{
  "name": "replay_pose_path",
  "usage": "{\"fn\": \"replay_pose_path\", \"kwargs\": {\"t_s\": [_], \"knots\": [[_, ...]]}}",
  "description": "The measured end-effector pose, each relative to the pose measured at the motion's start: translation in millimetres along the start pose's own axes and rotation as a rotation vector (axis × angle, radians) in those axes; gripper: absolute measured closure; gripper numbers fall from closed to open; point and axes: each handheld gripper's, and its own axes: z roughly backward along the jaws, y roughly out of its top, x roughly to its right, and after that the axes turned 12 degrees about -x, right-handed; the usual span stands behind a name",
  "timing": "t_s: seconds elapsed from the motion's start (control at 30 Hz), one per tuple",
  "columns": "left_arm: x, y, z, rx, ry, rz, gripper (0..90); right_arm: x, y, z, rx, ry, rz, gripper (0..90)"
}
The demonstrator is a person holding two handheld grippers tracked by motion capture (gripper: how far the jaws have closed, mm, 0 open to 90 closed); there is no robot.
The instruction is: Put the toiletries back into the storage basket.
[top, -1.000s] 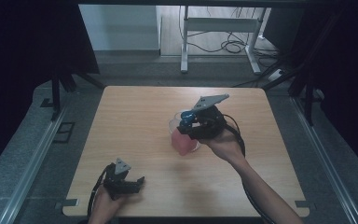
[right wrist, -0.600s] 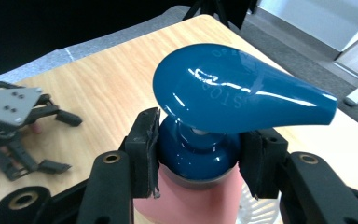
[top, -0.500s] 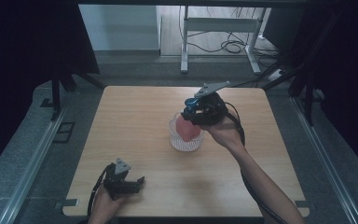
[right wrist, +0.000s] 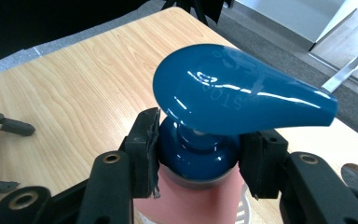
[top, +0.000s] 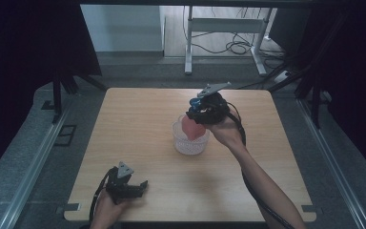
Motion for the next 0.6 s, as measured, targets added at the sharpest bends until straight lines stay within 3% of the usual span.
{"fn": "replay_pose_path", "kwargs": {"t_s": [0.6], "knots": [[0.3,0.0,0.1,-0.001,-0.001,0.002,11.3,3.0,-13.1,-33.2,-0.031,0.013,-0.015,52.8]]}}
